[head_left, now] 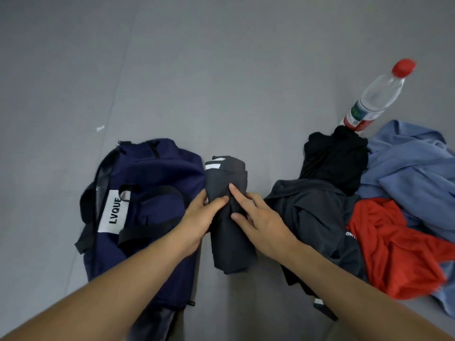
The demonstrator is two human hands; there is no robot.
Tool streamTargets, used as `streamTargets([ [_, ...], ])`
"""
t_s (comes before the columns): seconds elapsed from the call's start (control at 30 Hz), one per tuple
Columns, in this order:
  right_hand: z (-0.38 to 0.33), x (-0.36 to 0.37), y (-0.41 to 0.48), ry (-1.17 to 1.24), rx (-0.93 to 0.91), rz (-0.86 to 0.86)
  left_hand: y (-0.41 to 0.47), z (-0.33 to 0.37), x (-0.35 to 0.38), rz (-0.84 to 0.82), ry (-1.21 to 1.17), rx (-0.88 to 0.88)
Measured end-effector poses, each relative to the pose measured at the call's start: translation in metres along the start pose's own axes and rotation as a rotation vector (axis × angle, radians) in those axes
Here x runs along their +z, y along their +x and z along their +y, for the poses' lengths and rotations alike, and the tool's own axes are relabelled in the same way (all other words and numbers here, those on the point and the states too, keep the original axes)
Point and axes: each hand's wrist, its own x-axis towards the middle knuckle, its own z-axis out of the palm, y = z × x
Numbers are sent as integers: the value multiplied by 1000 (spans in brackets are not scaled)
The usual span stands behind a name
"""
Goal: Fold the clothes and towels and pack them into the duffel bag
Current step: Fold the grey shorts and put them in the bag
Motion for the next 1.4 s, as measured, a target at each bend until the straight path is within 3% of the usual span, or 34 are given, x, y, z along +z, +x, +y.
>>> streamTargets([
  [0.2, -112, -32, 40, 484, -37, -159, -53, 80, -69, 16, -103, 150],
  [0.37, -172, -21, 76, 516, -119, -233, -69, 85, -122, 106, -190, 243],
  [0.5, -176, 10, 99, 509, -59, -143, -58, 67, -153, 121, 6, 366],
  [0.57, -164, 22, 102, 539, -7, -96, -44, 41, -169, 201, 194, 444],
  [0.63, -147, 27, 99, 559, 40, -85, -27, 4, -187, 375, 505, 500],
  [0.67, -137, 28, 96, 581, 72, -90, -19, -18, -194, 382, 713, 517],
  [0.77, -114, 26, 89, 668, 156, -83, -6, -63, -203, 73, 1525, 369],
  [0.83, -103, 25, 86, 702, 186, -70, -1, -72, -208, 111, 1742, 338],
  [0.87, -99, 25, 86, 716, 199, -63, 0, -70, -213, 178, 1683, 381],
  [0.93, -95, 27, 86, 734, 222, -48, -6, -64, -220, 423, 1247, 451],
  [1.0, -93, 27, 88, 738, 224, -44, -15, -53, -225, 687, 629, 356],
  [1.1, -93, 32, 90, 719, 223, -45, -17, -45, -244, 851, -187, 150],
  [1.23, -95, 47, 89, 685, 224, -86, -20, -63, -279, 976, -425, -70],
  [1.4, -93, 63, 85, 648, 227, -157, -31, -98, -310, 953, -578, -373],
])
